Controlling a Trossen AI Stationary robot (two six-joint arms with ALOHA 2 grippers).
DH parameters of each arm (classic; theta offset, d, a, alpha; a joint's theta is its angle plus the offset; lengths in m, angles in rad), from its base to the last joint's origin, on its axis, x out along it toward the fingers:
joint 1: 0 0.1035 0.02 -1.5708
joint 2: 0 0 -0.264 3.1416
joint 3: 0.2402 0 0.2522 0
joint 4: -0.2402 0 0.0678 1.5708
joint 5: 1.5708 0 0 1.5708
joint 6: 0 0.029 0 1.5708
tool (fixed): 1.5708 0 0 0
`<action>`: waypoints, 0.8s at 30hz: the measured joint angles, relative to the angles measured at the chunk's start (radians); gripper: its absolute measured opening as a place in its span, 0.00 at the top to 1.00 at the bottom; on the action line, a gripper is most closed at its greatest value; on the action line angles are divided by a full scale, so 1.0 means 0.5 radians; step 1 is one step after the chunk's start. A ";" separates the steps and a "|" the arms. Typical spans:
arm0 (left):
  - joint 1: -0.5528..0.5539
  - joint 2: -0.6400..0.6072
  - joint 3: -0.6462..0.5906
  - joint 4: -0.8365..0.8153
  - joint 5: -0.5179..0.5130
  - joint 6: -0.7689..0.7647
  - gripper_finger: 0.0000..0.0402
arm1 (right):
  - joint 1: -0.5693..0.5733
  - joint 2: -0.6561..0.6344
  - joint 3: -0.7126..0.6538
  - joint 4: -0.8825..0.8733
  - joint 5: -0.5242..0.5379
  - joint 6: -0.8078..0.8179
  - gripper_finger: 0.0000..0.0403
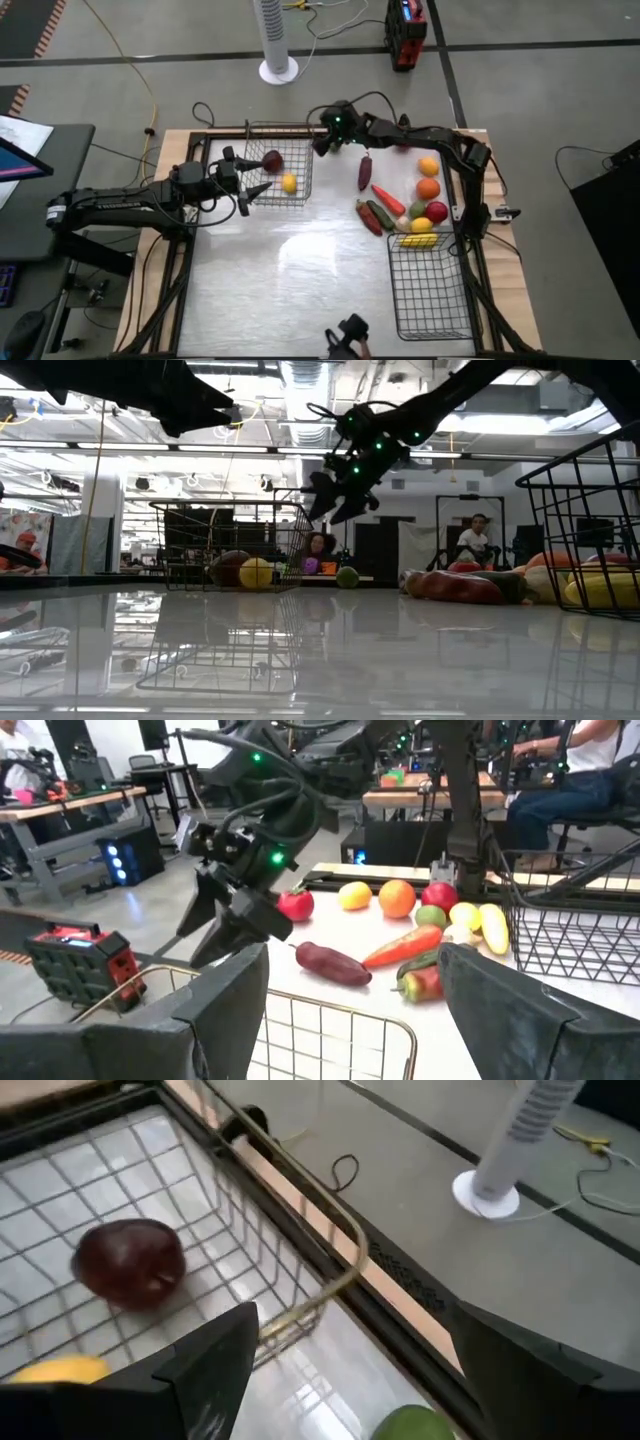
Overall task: Sort produce into baskets
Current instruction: Put the top green citrus into the wire basket
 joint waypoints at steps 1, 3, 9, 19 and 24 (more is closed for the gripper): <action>0.000 0.000 0.000 0.000 0.000 -0.001 0.31 | -0.006 -0.002 -0.019 0.006 0.015 0.024 0.13; 0.000 0.000 0.000 -0.001 0.000 0.000 0.31 | -0.019 -0.002 -0.069 0.052 0.056 0.044 0.14; 0.000 0.000 0.000 -0.023 0.000 -0.002 0.31 | -0.026 -0.004 -0.202 0.194 0.177 0.058 0.15; 0.000 0.000 0.000 -0.006 -0.001 -0.014 0.31 | -0.050 0.087 -0.251 0.208 0.200 0.142 0.16; -0.003 -0.001 0.000 0.030 0.015 -0.018 0.31 | -0.066 0.194 -0.254 0.184 0.083 0.216 0.16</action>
